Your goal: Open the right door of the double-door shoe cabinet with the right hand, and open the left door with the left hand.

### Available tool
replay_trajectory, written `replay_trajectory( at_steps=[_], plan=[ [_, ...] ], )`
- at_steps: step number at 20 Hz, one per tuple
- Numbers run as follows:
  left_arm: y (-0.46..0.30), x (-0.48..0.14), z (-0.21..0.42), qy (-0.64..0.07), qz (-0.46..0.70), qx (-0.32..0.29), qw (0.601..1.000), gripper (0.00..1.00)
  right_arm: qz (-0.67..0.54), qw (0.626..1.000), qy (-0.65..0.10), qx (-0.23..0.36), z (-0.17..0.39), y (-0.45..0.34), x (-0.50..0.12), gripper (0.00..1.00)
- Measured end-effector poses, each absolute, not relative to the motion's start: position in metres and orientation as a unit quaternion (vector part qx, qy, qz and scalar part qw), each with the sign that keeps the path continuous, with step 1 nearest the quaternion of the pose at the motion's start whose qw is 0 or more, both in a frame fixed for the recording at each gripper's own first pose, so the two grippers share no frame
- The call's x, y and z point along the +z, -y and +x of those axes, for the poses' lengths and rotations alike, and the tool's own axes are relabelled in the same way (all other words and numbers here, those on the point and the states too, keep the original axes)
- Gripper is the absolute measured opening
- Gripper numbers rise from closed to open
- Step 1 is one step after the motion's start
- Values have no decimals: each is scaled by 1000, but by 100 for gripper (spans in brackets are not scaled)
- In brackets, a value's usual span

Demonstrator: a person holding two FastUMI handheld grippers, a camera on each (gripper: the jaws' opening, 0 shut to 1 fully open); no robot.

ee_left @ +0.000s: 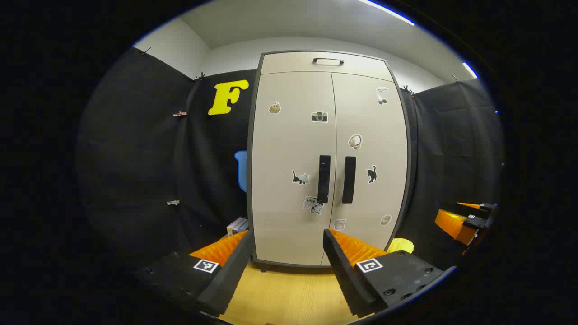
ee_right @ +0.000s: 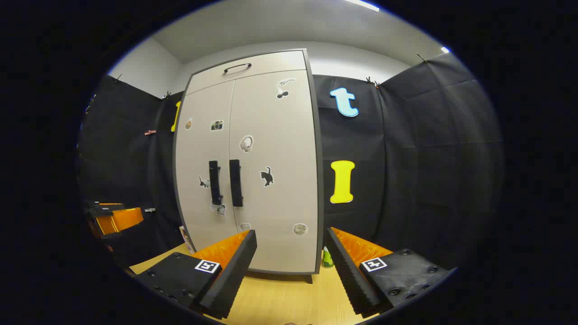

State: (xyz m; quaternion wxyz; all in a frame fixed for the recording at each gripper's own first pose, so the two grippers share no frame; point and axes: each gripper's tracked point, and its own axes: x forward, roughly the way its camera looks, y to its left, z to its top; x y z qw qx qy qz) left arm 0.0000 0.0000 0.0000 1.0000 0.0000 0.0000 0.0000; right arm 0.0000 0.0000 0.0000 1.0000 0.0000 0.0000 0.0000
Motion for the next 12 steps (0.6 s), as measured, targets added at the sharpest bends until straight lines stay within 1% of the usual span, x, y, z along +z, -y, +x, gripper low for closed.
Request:
replay_trajectory(
  at_steps=[3, 8, 12],
  plan=[
    [-4, 3, 1, 3, 10, 0, 1000, 95, -8, 1000, -1, -26, 0, 8, -1, 98],
    [-15, 1, 7, -1, 1, -24, 1000, 95, 10, 999, -8, -41, -1, -8, 1, 98],
    [-34, -3, 9, -5, 15, -34, 999, 95, 10, 998, -12, -55, -3, -24, 0, 98]
  ],
)
